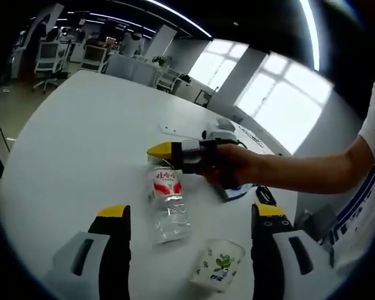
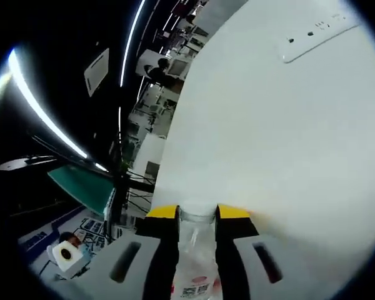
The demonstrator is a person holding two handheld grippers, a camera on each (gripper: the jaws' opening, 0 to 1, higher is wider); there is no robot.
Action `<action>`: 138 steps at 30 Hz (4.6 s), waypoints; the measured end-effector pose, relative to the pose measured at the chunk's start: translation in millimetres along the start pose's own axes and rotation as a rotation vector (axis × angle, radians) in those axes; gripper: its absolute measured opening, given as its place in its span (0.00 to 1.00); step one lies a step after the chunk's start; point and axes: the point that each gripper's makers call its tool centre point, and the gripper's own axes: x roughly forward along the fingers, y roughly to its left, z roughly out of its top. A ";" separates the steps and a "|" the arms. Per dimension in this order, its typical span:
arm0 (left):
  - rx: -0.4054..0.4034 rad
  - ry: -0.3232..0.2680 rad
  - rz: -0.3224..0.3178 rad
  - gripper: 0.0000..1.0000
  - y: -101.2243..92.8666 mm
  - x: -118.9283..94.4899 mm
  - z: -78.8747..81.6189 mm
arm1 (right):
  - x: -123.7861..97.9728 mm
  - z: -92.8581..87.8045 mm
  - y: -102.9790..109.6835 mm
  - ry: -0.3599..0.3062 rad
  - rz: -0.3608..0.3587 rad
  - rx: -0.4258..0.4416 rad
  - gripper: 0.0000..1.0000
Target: Arrange the tabletop items into an orderly group along one side of the table until the central work area is clear of visible clutter.
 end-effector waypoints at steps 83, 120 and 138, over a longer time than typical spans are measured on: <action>0.538 0.055 -0.364 0.40 -44.8 124.2 30.7 | -111.4 4.2 106.8 -0.154 -0.034 -1.188 0.19; 0.560 0.093 -0.366 0.42 -39.1 126.5 21.1 | -113.5 -9.0 94.4 -0.080 -0.137 -1.272 0.21; 0.552 0.081 -0.355 0.44 -39.0 125.2 24.9 | -115.1 -4.0 91.7 -0.081 -0.159 -1.259 0.24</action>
